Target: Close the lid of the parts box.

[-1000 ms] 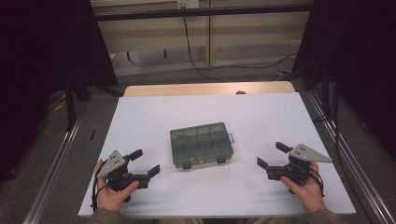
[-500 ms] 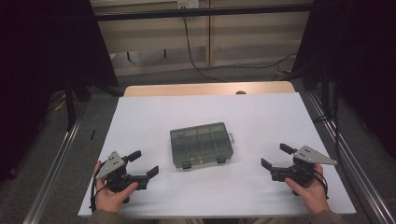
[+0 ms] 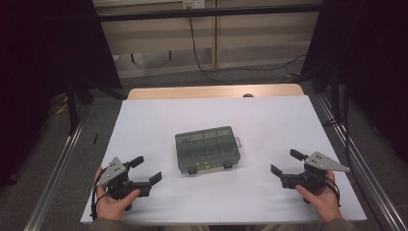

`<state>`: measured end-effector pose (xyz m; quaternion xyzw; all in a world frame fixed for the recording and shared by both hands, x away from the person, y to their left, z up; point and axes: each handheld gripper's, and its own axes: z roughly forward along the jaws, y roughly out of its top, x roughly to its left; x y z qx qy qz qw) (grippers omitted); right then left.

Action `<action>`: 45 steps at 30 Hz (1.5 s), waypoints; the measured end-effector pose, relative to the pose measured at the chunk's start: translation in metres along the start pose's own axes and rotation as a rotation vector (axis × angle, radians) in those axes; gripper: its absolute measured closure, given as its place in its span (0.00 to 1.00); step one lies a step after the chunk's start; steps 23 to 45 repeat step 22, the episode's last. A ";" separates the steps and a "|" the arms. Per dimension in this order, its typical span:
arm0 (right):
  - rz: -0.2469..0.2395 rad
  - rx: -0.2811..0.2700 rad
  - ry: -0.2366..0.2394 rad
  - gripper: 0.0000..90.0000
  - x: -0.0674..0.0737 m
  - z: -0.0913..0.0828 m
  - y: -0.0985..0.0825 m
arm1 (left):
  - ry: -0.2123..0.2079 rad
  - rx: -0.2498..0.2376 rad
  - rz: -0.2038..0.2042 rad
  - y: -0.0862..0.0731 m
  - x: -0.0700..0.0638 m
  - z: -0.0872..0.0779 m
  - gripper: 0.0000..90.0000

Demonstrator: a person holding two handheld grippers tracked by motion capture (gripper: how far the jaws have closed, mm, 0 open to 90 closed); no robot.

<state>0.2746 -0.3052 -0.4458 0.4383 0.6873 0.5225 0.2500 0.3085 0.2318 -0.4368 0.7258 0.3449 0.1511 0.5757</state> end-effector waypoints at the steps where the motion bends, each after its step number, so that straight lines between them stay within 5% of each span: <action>1: -0.003 0.000 -0.001 0.05 0.000 0.000 0.000 | 0.000 0.001 0.000 0.000 0.000 0.000 0.05; 45: 0.005 0.015 -0.007 0.05 -0.005 -0.006 -0.011 | 0.003 0.007 -0.001 -0.003 0.002 0.001 0.04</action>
